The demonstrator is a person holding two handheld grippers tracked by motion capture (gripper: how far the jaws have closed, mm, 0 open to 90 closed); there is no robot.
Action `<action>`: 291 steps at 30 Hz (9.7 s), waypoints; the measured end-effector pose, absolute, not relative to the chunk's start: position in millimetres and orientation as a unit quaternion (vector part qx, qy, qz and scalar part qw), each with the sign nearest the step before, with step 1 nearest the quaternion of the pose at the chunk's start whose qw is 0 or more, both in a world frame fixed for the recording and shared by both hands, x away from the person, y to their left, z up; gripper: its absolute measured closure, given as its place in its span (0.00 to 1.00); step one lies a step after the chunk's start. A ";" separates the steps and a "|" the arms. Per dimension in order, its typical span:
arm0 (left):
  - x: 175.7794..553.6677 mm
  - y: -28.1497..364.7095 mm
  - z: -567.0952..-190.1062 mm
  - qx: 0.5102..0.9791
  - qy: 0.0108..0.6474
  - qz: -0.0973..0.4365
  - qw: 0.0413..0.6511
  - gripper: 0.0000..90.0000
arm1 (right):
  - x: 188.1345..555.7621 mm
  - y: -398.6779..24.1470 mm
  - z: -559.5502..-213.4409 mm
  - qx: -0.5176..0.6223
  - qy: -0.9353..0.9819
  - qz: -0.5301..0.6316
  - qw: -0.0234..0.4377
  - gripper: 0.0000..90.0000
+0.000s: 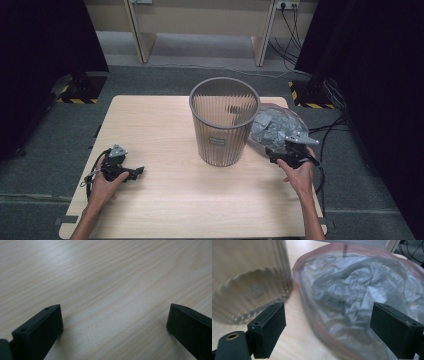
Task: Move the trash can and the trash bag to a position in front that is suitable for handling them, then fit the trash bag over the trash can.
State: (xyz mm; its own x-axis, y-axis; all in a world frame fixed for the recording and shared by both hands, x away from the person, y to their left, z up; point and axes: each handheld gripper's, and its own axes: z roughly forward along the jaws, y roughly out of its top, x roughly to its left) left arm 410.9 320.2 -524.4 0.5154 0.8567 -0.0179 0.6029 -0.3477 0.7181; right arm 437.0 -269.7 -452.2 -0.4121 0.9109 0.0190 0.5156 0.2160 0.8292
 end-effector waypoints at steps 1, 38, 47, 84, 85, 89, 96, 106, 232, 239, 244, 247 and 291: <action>410.9 320.2 -524.4 0.800 0.456 0.185 0.344 0.00 | 441.0 -270.6 -450.1 0.483 0.739 0.396 0.252 0.15; 410.6 320.0 -524.4 0.799 0.457 0.185 0.343 0.00 | 558.9 -267.3 -491.2 0.555 0.747 0.299 0.208 0.23; 410.3 319.9 -524.4 0.800 0.456 0.185 0.343 0.00 | 526.1 -271.7 -493.9 0.539 0.754 0.308 0.216 0.23; 409.5 319.1 -524.3 0.800 0.455 0.186 0.343 0.00 | 476.0 -282.9 -501.3 0.530 0.770 0.286 0.212 0.29; 409.2 318.9 -524.4 0.801 0.454 0.186 0.344 0.00 | 474.8 -283.2 -500.5 0.528 0.772 0.284 0.211 0.34; 409.0 318.9 -524.3 0.801 0.453 0.186 0.344 0.00 | 471.1 -284.3 -496.8 0.530 0.771 0.283 0.212 0.52; 408.8 318.8 -524.2 0.802 0.453 0.186 0.343 0.00 | 468.2 -290.9 -493.8 0.529 0.764 0.298 0.219 0.71; 407.9 318.2 -524.2 0.803 0.451 0.185 0.344 0.00 | 462.8 -300.3 -472.8 0.520 0.749 0.323 0.255 0.82; 406.8 317.5 -524.3 0.803 0.450 0.181 0.345 0.00 | 489.5 -194.9 -224.1 0.331 0.769 0.505 0.212 0.46; 406.8 317.5 -524.3 0.803 0.450 0.181 0.345 0.00 | 492.7 -153.7 -238.5 0.294 0.804 0.486 0.174 0.55; 406.8 317.6 -524.3 0.804 0.450 0.181 0.345 0.00 | 491.3 -132.6 -239.3 0.279 0.816 0.477 0.170 0.53; 406.8 317.6 -524.3 0.804 0.449 0.181 0.345 0.00 | 489.0 -134.7 -233.7 0.284 0.807 0.487 0.177 0.44; 389.6 261.4 -374.9 0.760 0.337 0.193 0.521 0.16 | 527.5 -228.6 -271.0 0.430 0.766 0.420 0.229 0.33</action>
